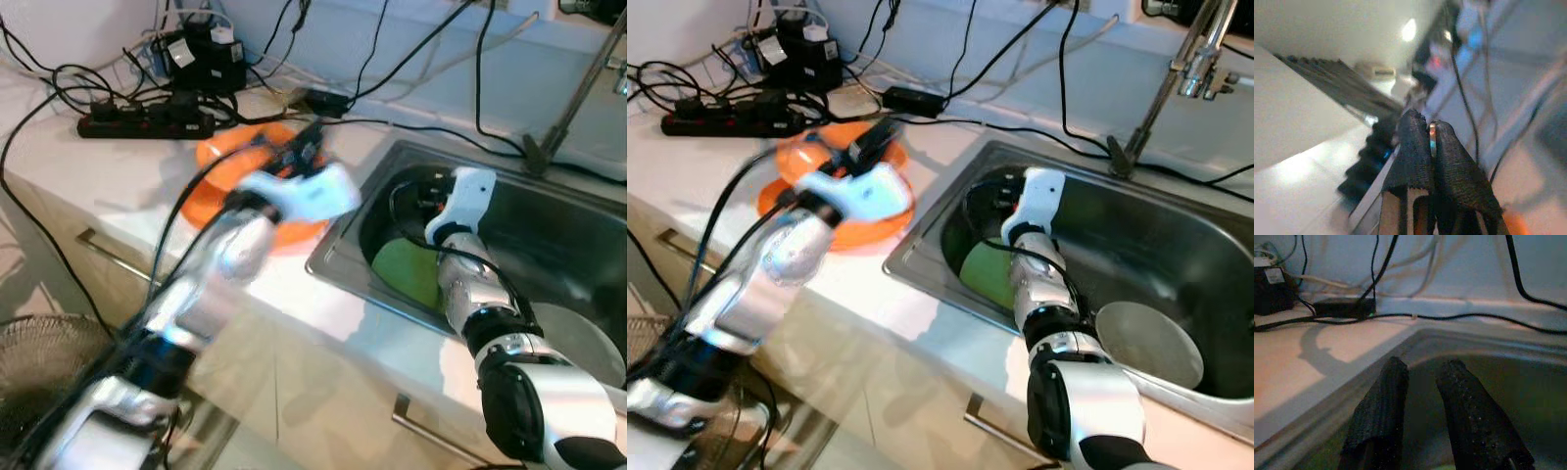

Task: Kitchen organization

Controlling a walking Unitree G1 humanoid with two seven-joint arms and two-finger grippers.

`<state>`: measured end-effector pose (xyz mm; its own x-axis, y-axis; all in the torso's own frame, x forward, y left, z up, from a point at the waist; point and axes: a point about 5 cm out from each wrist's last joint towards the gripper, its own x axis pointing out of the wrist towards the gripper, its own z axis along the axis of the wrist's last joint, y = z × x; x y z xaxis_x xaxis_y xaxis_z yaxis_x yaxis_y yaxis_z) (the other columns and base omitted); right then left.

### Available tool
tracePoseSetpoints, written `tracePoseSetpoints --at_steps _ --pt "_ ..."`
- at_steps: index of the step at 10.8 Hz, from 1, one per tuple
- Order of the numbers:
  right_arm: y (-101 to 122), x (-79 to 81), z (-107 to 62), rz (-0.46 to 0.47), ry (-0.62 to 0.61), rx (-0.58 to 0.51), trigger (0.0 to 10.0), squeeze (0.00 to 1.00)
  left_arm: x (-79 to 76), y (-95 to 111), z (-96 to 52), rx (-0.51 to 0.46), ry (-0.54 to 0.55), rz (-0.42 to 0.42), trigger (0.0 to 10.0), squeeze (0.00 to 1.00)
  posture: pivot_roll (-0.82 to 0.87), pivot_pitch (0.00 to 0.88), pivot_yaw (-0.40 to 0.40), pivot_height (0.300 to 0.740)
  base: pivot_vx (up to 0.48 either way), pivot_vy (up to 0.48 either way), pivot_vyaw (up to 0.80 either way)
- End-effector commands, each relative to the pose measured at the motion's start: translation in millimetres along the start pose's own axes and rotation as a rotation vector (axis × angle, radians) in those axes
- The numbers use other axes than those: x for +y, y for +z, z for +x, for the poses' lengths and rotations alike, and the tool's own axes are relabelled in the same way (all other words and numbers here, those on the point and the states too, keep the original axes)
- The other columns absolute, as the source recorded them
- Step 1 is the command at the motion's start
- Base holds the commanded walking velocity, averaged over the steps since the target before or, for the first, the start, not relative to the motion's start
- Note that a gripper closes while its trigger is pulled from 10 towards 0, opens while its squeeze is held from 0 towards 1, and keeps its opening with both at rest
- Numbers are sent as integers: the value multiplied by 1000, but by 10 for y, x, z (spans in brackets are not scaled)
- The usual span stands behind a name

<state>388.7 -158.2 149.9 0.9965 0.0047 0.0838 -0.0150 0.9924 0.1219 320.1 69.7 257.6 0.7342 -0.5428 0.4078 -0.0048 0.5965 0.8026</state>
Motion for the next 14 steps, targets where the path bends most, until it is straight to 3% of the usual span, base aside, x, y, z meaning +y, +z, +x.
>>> tracePoseSetpoints --at_steps 1,3,5,7,8,10,14 --pt "154 -23 41 -28 7 -67 10000 1000 31 28 2 -18 6 -83 10000 0 252 0 -61 740 0 0 0" --pt "362 9 41 -189 57 -208 10000 1000 52 108 6 -46 33 -337 10000 0 242 0 -56 740 0 0 0" --pt "510 68 -8 -347 87 -351 10000 1000 58 157 9 -72 1 -441 10000 0 241 0 -53 740 0 0 0" --pt "517 152 -34 -373 150 -379 10000 1000 71 166 0 -81 -3 -494 10000 0 239 0 -50 740 0 0 0" --pt "456 275 -78 -443 247 -387 10000 0 52 176 -5 -88 -45 -545 10000 0 239 0 -48 740 0 0 0" --pt "392 363 -135 -457 321 -395 10000 0 36 213 1 -100 -77 -572 10000 0 238 0 -49 740 0 0 0" --pt "384 425 -159 -456 357 -402 10000 0 -74 244 -27 -99 -174 -646 10000 0 229 0 -49 740 0 0 0"
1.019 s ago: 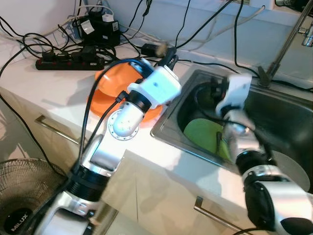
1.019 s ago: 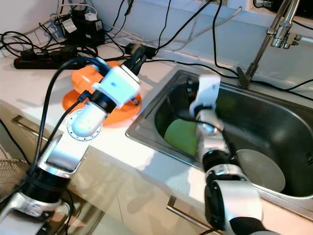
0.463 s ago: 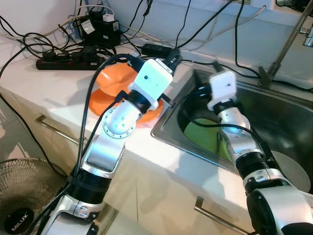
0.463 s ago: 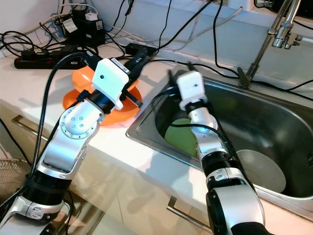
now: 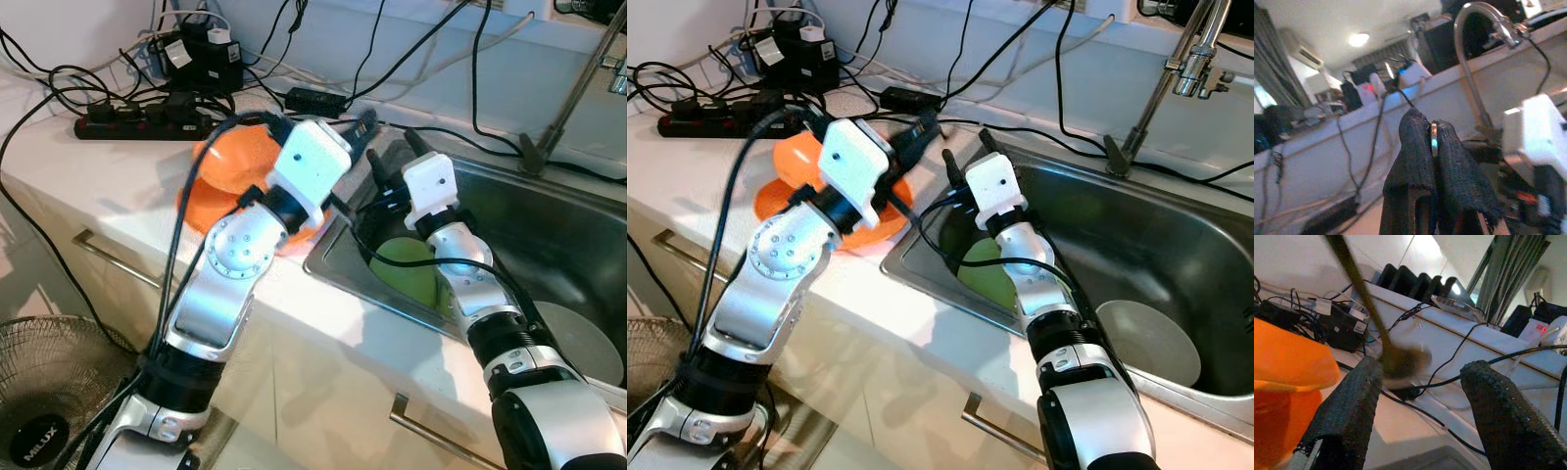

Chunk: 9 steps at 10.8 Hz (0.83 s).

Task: Kitchen organization

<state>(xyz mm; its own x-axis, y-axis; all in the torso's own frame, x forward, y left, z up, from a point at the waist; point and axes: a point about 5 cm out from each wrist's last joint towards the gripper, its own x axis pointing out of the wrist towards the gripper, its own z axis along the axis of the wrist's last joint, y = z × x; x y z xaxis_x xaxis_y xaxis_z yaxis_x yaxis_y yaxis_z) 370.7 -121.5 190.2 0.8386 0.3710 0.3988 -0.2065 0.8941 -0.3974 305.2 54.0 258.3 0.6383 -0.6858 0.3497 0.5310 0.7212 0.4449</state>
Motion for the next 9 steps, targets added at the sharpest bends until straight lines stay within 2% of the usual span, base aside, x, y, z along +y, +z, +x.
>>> tracePoseSetpoints --at_steps 1,5,7,9 --pt "34 -9 -1 6 0 -22 10000 0 -42 39 -1 -11 -30 -14 10000 0 228 0 -50 740 0 0 0" --pt "75 -3 18 38 0 -42 10000 0 -83 17 -5 0 -66 -45 10000 0 226 0 -52 740 0 0 0" --pt "105 87 20 73 54 -59 10000 0 -105 12 -9 4 -81 -57 10000 0 224 0 -51 740 0 0 0" --pt "98 69 22 80 38 -53 10000 0 -107 11 -6 7 -81 -57 10000 0 227 0 -56 740 0 0 0"
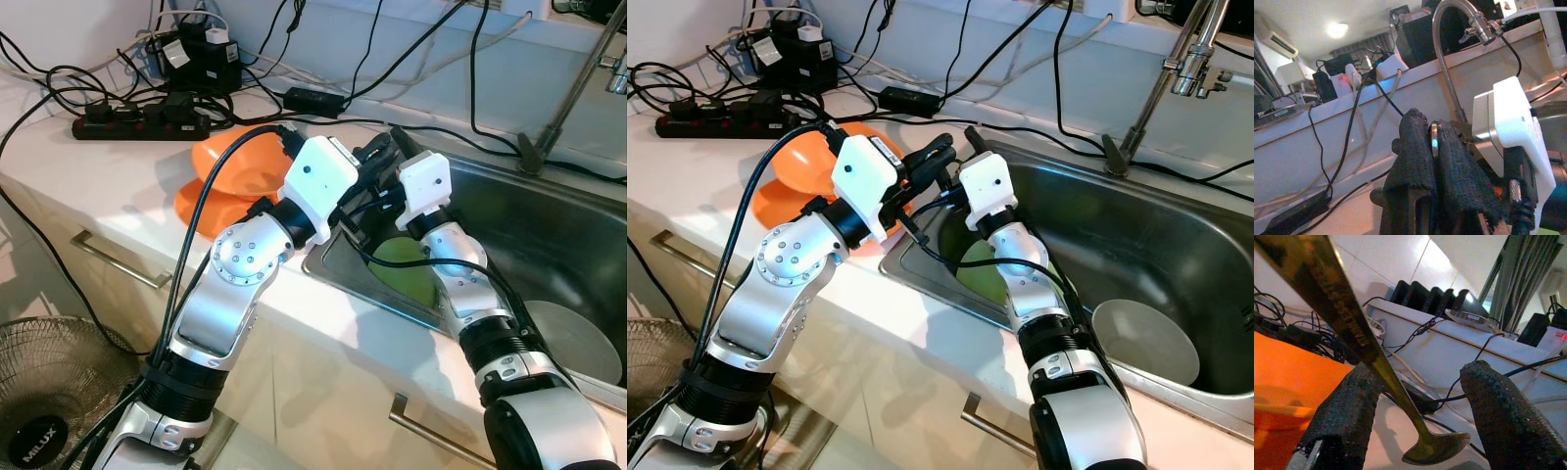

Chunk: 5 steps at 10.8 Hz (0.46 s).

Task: Kitchen organization

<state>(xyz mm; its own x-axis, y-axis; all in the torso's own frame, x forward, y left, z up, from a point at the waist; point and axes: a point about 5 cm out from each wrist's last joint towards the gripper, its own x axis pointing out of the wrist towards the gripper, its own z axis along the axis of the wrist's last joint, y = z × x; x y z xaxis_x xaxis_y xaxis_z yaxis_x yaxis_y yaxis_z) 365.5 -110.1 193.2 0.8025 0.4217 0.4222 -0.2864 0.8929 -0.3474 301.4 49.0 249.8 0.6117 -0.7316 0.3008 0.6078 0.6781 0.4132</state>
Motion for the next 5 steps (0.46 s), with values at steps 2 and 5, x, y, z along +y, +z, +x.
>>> tracePoseSetpoints --at_steps 2,5 --pt "10 -50 2 8 -4 1 0 0 15 45 5 -7 2 20 10000 0 228 0 -58 740 0 0 0" --pt "9 -48 -6 16 -2 1 0 0 64 34 3 -2 38 33 10000 0 226 0 -57 740 0 0 0"
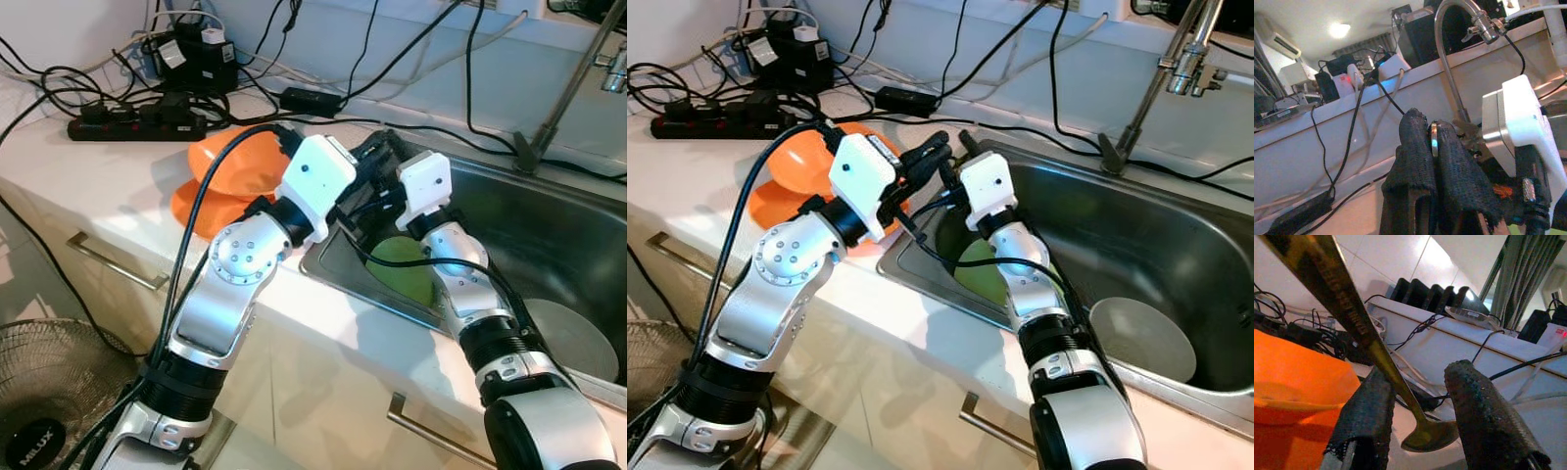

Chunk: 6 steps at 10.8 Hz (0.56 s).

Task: Kitchen organization

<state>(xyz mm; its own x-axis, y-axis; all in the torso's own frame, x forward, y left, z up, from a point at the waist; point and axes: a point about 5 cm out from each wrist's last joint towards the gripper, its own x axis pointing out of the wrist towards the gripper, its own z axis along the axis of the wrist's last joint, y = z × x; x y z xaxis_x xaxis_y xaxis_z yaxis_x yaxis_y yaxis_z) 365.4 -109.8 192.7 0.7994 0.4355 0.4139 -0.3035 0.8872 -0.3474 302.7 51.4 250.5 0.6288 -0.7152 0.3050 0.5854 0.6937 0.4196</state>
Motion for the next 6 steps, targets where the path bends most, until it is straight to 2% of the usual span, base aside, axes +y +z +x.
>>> tracePoseSetpoints --at_steps 1,6 --pt "12 -51 -10 10 -18 -2 0 0 46 38 10 -10 23 18 10000 0 226 0 -56 740 0 0 0" --pt "-7 -26 -22 27 -11 4 0 0 78 2 15 7 73 27 10000 0 224 0 -53 740 0 0 0"
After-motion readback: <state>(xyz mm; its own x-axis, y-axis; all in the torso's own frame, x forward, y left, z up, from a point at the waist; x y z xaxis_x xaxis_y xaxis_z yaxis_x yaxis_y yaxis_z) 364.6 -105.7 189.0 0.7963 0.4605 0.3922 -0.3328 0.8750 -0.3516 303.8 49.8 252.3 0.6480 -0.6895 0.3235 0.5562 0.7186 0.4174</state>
